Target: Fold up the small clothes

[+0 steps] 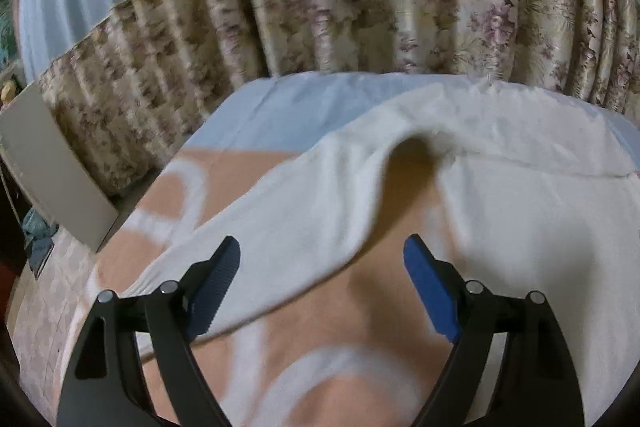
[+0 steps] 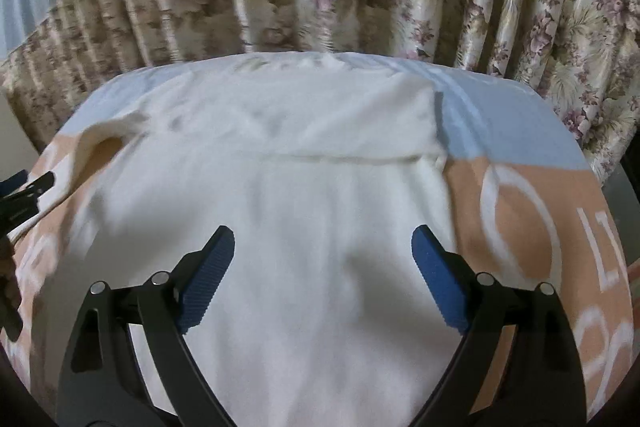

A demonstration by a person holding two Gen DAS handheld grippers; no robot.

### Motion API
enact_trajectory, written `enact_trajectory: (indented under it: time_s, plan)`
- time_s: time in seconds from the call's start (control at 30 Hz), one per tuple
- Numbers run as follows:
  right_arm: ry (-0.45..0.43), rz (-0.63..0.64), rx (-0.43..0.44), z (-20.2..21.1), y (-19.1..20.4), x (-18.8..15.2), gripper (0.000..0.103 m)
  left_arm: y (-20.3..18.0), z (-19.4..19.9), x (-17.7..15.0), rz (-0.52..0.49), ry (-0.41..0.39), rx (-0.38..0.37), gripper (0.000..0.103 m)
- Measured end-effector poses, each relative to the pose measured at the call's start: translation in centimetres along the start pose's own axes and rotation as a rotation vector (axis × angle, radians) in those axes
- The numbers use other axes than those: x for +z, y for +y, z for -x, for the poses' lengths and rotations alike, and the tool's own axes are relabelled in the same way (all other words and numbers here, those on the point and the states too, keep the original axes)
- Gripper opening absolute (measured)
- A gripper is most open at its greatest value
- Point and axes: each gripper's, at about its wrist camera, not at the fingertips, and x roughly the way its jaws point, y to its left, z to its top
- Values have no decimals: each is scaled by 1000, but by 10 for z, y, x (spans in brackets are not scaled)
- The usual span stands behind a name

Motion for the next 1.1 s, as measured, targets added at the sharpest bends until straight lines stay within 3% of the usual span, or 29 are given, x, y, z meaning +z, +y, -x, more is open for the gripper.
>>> enact_trajectory:
  time_s: [0.13, 0.27, 0.43, 0.5, 0.6, 0.63, 0.67, 0.8, 0.9, 0.97, 1.03, 1.1]
  plan:
    - [-56, 25, 12, 36, 51, -42, 96, 55, 26, -37, 62, -4, 36, 84]
    - [-50, 71, 45, 40, 86, -67, 96, 97, 31, -62, 79, 10, 78, 84]
    - [-40, 85, 68, 37, 105, -79, 96, 139, 34, -71, 119, 12, 75, 84]
    - [-47, 85, 70, 38, 105, -80, 97, 149, 28, -69, 145, 24, 29, 84]
    - [-45, 87, 63, 35, 105, -82, 97, 153, 13, -65, 122, 46, 25, 84]
    - [-44, 87, 61, 36, 105, -84, 97, 152, 6, -64, 117, 66, 17, 81]
    - [-42, 85, 60, 35, 105, -84, 97, 152, -5, -64, 122, 111, 12, 69]
    - [-46, 76, 64, 34, 104, -88, 99, 149, -12, -65, 139, 141, -3, 60]
    - [-25, 78, 61, 30, 104, -89, 99, 145, -10, -63, 148, 144, -18, 39]
    - [-21, 87, 61, 30, 105, -90, 99, 145, -9, -61, 167, 141, -10, 16]
    - [-28, 94, 62, 31, 106, -91, 100, 143, -8, -59, 181, 142, 0, 8]
    - [-36, 99, 63, 33, 106, -91, 100, 138, -7, -57, 154, 141, 32, 6]
